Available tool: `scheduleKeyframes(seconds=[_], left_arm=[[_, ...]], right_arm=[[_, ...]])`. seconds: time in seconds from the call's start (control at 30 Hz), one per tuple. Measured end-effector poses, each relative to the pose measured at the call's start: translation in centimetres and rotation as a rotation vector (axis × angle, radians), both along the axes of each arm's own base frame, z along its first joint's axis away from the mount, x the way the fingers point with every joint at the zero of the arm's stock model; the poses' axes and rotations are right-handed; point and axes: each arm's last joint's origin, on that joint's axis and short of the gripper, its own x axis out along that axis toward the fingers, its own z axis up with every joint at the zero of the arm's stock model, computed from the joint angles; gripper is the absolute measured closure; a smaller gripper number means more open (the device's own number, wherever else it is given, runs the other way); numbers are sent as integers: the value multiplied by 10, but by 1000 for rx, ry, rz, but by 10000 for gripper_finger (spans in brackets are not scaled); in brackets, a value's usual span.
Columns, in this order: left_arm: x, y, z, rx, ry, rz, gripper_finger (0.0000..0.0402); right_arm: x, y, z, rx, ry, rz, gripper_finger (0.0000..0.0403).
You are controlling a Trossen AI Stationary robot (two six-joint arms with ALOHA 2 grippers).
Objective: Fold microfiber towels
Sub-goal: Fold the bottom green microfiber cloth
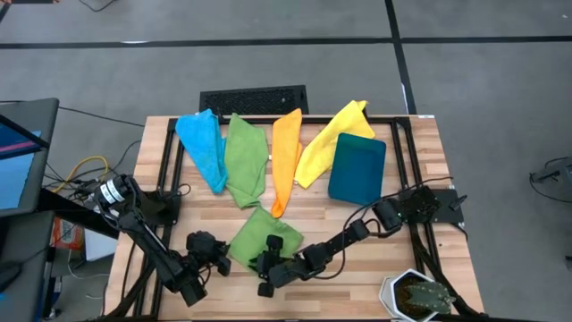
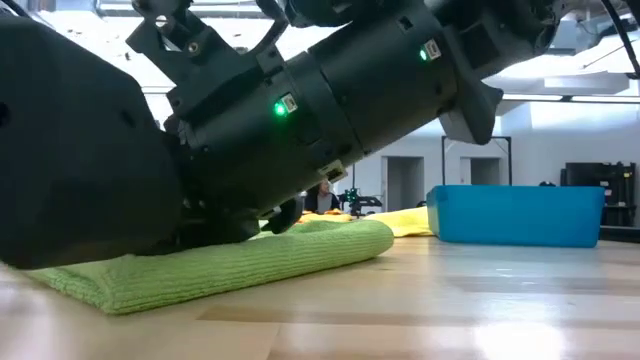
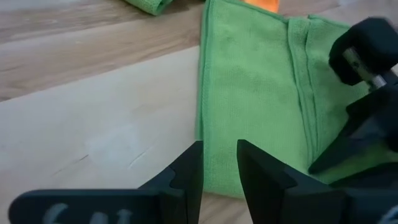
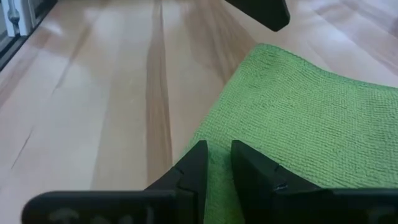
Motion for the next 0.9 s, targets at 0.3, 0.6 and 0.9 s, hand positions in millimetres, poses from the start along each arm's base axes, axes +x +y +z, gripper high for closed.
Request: scheduleKeyframes(seconds=[0.3, 0.6, 0.9], left_arm=[[-4, -1, -4, -38, -22, 14, 312], [-3, 9, -26, -102, -42, -29, 312], [2, 16, -30, -110, 10, -48, 319]], right_arm=[[3, -8, 1, -1, 14, -5, 305], [3, -8, 1, -1, 14, -6, 305], [3, -8, 2, 7, 0, -12, 305]])
